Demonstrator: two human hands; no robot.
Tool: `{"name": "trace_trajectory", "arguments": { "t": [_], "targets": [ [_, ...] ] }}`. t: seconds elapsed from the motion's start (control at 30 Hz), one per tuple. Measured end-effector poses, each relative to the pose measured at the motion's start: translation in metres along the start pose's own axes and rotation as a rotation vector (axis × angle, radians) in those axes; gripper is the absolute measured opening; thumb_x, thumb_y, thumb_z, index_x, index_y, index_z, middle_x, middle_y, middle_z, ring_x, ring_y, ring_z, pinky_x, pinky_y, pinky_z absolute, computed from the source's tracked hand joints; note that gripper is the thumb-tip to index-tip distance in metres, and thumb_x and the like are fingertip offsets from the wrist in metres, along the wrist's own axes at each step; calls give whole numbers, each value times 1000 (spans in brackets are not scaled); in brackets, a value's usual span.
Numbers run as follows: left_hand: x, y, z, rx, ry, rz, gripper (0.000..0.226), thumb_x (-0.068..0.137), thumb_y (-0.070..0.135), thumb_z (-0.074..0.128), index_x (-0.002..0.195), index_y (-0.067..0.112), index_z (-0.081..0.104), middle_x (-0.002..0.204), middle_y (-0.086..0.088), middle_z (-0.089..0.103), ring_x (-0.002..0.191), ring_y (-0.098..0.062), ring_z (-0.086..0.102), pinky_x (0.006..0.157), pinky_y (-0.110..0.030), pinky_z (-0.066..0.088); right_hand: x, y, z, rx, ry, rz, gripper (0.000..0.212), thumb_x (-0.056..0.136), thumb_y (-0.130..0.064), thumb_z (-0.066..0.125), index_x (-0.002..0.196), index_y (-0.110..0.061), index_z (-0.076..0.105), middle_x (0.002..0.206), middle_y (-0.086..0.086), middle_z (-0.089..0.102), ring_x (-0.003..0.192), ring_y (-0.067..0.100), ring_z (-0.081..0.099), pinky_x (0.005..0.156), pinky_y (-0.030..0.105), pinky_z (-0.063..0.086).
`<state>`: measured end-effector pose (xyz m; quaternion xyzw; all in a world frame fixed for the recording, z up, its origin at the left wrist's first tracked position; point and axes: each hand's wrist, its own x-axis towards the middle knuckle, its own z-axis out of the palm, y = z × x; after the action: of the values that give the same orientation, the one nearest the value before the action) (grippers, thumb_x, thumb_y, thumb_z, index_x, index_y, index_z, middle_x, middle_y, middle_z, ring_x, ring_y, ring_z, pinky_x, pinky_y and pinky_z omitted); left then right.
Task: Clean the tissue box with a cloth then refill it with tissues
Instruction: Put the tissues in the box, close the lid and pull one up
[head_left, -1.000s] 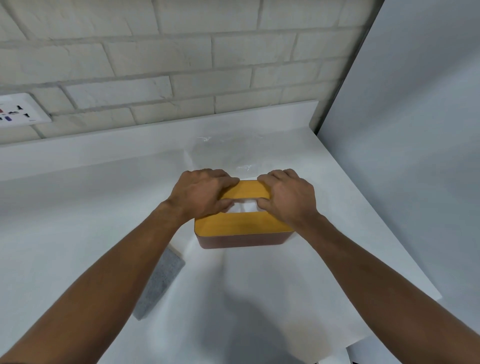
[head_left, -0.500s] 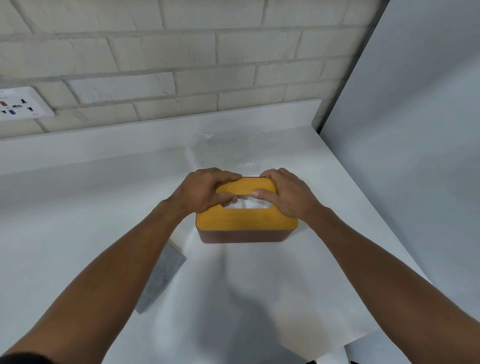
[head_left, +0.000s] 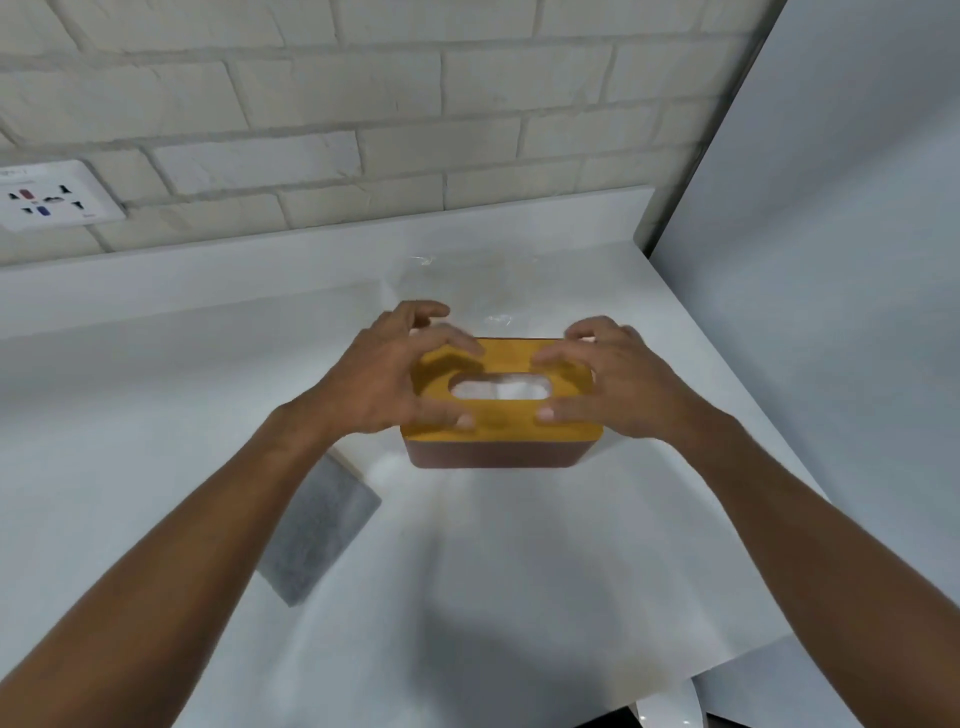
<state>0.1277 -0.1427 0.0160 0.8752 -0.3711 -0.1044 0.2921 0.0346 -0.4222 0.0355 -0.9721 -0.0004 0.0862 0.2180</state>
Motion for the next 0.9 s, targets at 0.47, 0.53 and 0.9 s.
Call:
{"name": "trace_trajectory", "arguments": {
  "t": [0.47, 0.53, 0.9],
  "targets": [
    [-11, -38, 30, -368, -158, -230, 151, 44, 73, 93, 158, 56, -4, 166, 14, 18, 152, -10, 25, 124, -43, 31, -2, 41, 25, 672, -266, 78, 117, 55, -40, 96, 142, -58, 21, 146, -12, 31, 133, 17, 41, 104, 45, 48],
    [-10, -42, 32, -296, -131, -253, 153, 43, 75, 90, 162, 48, -4, 167, 14, 20, 152, -10, 27, 122, -36, 30, -1, 44, 27, 657, -276, 61, 119, 55, -42, 95, 141, -65, 15, 144, -19, 35, 132, 8, 42, 104, 37, 48],
    [-2, -48, 32, -463, -191, -279, 140, 55, 57, 96, 160, 49, 3, 158, 19, 25, 147, -11, 32, 116, -35, 41, 10, 46, 24, 496, -225, 23, 82, 67, -42, 89, 131, -58, 39, 143, -11, 30, 126, 18, 44, 100, 39, 49]
  ]
}}
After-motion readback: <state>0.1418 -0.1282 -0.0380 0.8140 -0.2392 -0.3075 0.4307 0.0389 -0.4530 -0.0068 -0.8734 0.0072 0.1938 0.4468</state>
